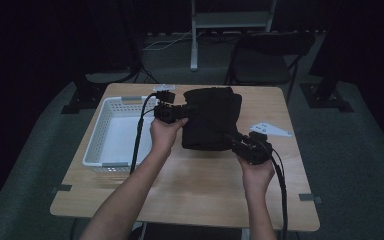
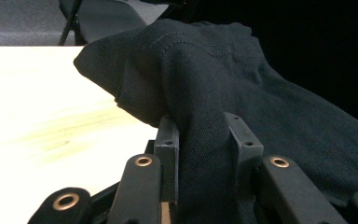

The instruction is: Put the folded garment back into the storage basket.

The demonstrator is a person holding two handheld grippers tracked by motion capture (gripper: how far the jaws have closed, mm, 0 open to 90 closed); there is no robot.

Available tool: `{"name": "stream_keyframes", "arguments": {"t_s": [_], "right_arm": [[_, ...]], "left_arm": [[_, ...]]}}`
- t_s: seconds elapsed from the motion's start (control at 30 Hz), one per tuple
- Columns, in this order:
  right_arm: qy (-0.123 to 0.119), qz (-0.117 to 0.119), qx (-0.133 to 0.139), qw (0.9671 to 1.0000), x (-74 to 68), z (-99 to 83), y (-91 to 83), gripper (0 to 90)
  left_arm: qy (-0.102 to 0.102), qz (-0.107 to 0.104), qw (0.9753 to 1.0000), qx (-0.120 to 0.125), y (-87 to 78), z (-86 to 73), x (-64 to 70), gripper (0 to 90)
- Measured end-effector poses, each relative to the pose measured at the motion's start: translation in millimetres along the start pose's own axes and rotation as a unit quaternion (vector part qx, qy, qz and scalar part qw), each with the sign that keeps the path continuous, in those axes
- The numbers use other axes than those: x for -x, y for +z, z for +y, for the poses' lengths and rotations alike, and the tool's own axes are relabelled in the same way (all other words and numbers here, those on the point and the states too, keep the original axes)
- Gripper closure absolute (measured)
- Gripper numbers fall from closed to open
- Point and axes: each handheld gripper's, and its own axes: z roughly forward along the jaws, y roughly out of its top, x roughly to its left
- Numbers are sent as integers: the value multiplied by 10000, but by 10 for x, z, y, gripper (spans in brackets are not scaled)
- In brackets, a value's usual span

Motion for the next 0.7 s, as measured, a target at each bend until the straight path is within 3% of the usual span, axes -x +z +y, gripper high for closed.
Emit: {"name": "stream_keyframes", "arguments": {"t_s": [0.7], "right_arm": [[-150,227,-96,9996,-250,133,244,680]], "left_arm": [[-57,323,9994,64,-342,19,-210,707]]}}
